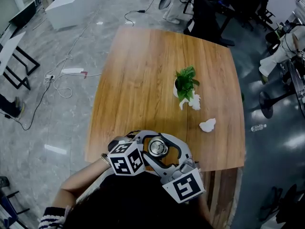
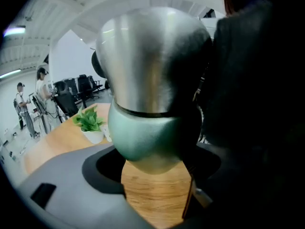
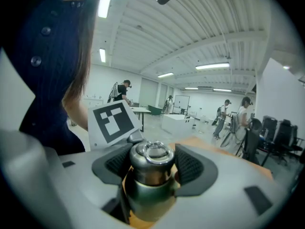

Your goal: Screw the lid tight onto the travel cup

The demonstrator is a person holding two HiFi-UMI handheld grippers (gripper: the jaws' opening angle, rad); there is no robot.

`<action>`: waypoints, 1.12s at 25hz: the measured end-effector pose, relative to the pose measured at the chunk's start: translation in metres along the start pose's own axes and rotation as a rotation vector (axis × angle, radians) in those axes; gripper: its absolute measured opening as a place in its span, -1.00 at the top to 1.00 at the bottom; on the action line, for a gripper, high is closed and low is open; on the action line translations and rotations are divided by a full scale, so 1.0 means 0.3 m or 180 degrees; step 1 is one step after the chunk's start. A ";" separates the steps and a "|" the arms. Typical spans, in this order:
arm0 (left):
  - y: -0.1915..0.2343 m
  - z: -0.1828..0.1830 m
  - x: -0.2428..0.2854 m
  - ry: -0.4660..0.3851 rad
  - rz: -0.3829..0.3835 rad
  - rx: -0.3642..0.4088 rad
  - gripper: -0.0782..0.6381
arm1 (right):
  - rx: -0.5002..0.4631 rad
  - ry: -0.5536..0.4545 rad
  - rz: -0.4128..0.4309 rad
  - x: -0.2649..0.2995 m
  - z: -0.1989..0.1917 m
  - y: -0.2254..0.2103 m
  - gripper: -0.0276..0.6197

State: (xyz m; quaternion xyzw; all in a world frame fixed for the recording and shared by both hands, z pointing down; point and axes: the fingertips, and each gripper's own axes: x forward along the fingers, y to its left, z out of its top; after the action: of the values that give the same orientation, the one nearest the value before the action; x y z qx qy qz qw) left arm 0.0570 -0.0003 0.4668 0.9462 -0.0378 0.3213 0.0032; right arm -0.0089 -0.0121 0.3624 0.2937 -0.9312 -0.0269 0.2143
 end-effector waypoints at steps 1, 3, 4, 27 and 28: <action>0.004 0.004 0.001 -0.0077 0.0054 -0.0038 -0.28 | -0.0046 0.0002 -0.0008 0.000 0.005 0.003 0.09; 0.014 0.016 0.000 -0.0247 0.0157 -0.0125 -0.28 | -0.0101 -0.0081 -0.0046 -0.009 0.029 0.002 0.09; 0.021 0.020 -0.002 -0.0322 0.0216 -0.0169 -0.28 | -0.0108 -0.0138 -0.0072 -0.018 0.045 -0.002 0.09; 0.108 -0.097 -0.027 -0.0329 0.0861 -0.0677 -0.28 | 0.1942 0.0293 -0.1670 -0.209 -0.393 -0.292 0.55; 0.106 -0.098 -0.028 -0.0322 0.0856 -0.0678 -0.28 | 0.1938 0.0304 -0.1678 -0.208 -0.394 -0.293 0.57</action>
State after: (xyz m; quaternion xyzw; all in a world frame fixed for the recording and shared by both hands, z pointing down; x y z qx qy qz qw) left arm 0.0302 -0.0304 0.4845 0.9419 -0.1979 0.2650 0.0586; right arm 0.1331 -0.0410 0.4300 0.5734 -0.7783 0.2098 0.1463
